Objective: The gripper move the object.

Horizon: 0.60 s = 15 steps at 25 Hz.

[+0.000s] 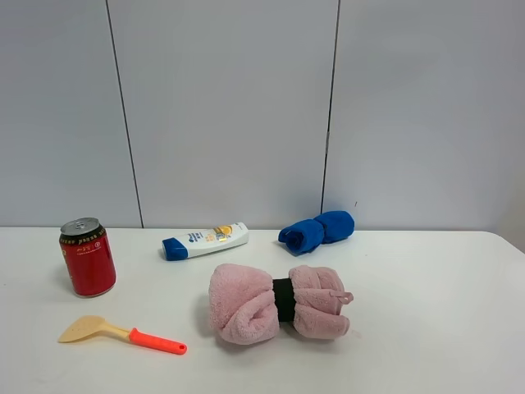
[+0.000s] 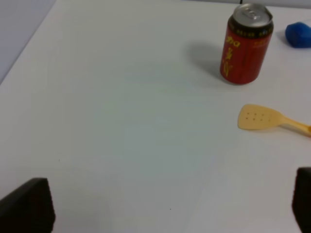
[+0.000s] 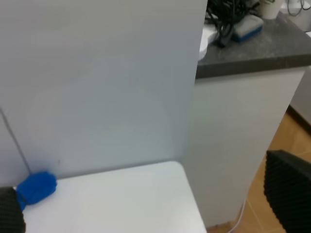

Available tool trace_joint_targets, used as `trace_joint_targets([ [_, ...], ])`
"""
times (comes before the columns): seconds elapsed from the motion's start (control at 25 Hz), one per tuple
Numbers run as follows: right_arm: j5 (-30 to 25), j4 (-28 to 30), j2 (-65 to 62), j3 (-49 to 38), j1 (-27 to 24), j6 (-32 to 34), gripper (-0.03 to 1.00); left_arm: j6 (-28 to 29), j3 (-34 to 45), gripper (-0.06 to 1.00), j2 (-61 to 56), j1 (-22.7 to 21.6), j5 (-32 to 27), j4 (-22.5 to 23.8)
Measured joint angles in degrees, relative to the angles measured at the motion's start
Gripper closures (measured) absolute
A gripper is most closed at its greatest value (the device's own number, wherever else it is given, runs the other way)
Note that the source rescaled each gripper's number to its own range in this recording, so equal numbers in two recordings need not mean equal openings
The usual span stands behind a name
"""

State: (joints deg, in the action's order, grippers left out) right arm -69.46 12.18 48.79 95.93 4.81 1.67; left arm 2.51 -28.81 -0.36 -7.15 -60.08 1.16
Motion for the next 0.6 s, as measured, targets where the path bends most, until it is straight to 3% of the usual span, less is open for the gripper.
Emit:
trace_joint_targets([
  [0.32,-0.1,-12.8,-18.1,-26.5,-11.4,-9.5,-0.03,0.0,0.0,-0.06,0.0,0.0,0.0,0.0],
  [0.44,0.8,-17.9,-25.0,-37.3,-13.6,-13.9,-0.03,0.0,0.0,-0.06,0.0,0.0,0.0,0.0],
  [0.6,6.1,-20.7,-33.9,-49.7,-14.2,-17.5,-0.03,0.0,0.0,-0.06,0.0,0.0,0.0,0.0],
])
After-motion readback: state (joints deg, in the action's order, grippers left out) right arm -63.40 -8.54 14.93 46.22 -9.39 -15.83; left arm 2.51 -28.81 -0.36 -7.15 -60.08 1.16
